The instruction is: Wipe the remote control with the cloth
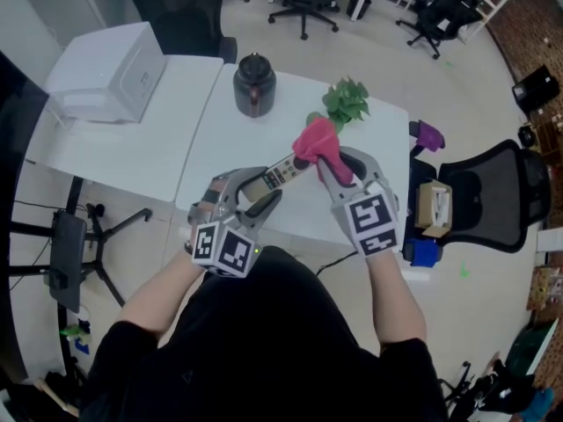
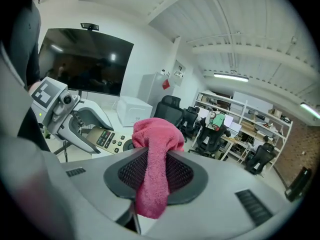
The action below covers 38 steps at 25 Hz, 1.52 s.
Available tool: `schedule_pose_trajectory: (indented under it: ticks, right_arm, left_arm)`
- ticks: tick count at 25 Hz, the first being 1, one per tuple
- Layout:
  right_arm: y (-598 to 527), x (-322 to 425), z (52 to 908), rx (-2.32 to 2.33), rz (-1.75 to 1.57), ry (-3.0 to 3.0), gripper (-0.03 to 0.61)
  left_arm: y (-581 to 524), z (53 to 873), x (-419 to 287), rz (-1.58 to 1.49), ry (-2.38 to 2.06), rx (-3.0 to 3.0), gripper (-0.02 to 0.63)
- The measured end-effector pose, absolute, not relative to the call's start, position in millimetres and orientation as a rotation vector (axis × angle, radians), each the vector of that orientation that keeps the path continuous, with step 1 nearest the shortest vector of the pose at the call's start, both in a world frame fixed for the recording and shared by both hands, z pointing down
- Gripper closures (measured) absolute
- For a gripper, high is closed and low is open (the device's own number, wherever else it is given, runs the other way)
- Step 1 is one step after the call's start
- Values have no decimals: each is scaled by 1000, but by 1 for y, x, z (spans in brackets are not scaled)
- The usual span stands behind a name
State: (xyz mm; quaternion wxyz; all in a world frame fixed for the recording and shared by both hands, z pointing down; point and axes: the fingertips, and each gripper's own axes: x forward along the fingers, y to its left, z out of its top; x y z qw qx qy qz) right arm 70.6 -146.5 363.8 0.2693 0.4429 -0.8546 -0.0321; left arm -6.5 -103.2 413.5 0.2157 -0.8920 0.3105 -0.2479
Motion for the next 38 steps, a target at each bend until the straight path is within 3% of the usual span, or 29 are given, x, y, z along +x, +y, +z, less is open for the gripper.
schedule_pose_trajectory:
  ticks: [7,17,38]
  right_arm:
    - [-116,29,342,1052,-139,-2456,477]
    - [-86,-28,376,753,-144,-2438,477]
    - [-148,75,366,1196,-19,-2375,477]
  left_arm:
    - [-115,414,-10,-688,928,-2544,402]
    - [-114,412,-3,-692,887,-2506,402]
    - [-108,415,-2,-617,832,-2589,402]
